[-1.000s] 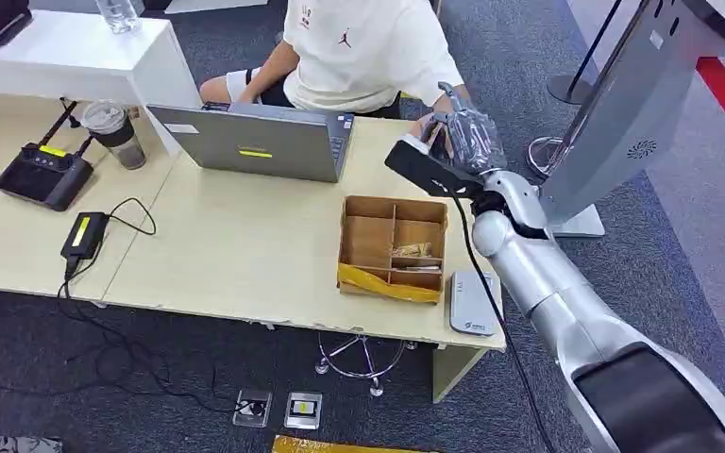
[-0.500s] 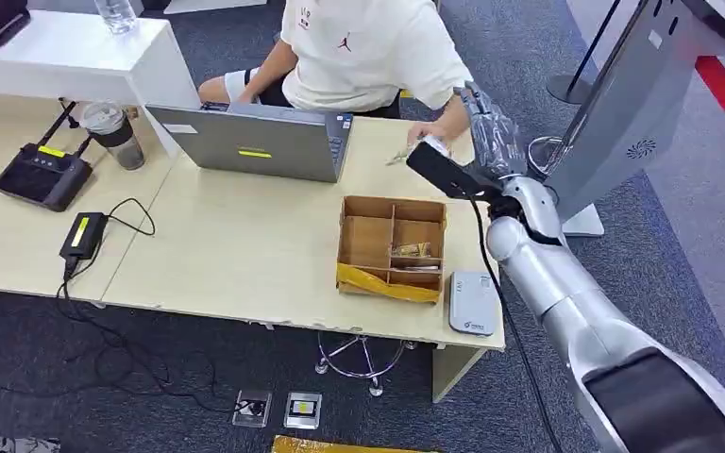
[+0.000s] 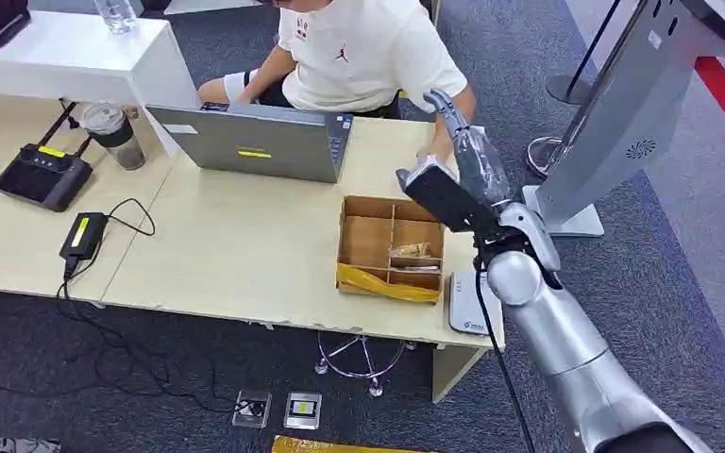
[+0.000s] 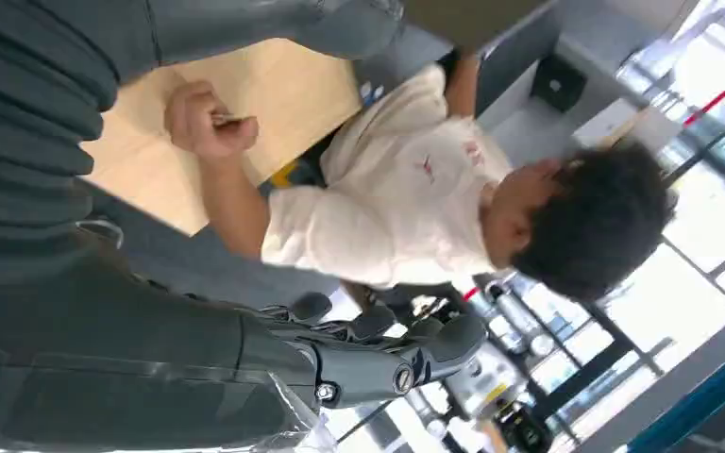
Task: Pass the card to the sensor for recognition and then transmit it.
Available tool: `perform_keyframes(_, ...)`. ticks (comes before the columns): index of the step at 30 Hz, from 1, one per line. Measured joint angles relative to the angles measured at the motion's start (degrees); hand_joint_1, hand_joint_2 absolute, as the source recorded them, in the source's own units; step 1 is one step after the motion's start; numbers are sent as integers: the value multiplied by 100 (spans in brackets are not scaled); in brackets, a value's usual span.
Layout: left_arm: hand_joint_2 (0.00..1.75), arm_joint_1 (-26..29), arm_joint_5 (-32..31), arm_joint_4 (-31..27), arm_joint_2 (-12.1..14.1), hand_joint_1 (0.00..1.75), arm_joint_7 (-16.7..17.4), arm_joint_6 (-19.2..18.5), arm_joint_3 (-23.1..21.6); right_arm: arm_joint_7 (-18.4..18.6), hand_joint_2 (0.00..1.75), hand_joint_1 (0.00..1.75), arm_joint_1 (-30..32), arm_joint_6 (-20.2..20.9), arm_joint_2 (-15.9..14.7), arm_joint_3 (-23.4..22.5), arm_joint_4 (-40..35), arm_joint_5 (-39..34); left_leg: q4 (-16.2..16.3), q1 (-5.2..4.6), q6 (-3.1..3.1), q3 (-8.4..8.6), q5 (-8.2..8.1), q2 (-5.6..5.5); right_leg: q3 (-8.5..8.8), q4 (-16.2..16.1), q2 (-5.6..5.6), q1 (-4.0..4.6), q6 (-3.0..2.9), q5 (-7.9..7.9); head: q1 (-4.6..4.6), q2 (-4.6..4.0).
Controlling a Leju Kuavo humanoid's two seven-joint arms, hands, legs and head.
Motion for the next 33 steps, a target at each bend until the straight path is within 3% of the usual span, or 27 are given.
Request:
perform_keyframes(5, 175, -6, 0, 0, -22, 0, 63, -2, 0, -39, 175, 0, 637, 510, -15, 311, -1276, 519, -1, 0, -2, 3, -2, 8, 0, 0, 4, 0, 0, 0, 0, 0)
perform_keyframes(10, 175, -6, -2, 0, -48, 0, 72, -7, 0, -155, 175, 0, 1091, 883, 22, 850, -1896, 1132, -2, 0, -2, 2, -1, 6, 2, 0, 2, 0, 0, 0, 0, 0)
perform_keyframes(13, 175, -16, 0, 0, -52, 0, 68, -7, 0, -203, 175, 0, 1290, 832, 114, 1232, -1988, 1566, -3, 1, -2, 2, -1, 7, 1, 0, 3, 1, -1, 0, 0, 0)
perform_keyframes(18, 175, -22, 116, -20, -90, 0, 0, 46, 0, -113, 175, 0, 1380, 111, 208, 1615, -1636, 2635, -3, 0, -2, 0, -1, 6, 1, 0, 3, 0, -1, 0, -2, 0)
perform_keyframes(22, 175, -34, 109, -37, -159, 0, -55, 85, 4, 263, 175, 0, 1374, -395, 297, 1753, -1107, 3294, -3, -2, -1, -1, -1, 5, 3, 0, 2, -2, 0, 0, 0, 0)
perform_keyframes(29, 175, -46, -17, -37, -210, 0, -105, 85, 151, 612, 175, 0, 1121, -581, 514, 1779, -8, 3602, -2, 0, -2, -1, 0, 2, 0, 0, 1, 0, 0, 1, 0, 0)
perform_keyframes(33, 175, -46, -28, -37, -227, 0, -140, 85, 162, 728, 175, 0, 1051, -574, 566, 1744, 213, 3617, -2, 0, -2, -2, -1, 5, -3, 1, 3, 0, -1, 0, 0, 0)
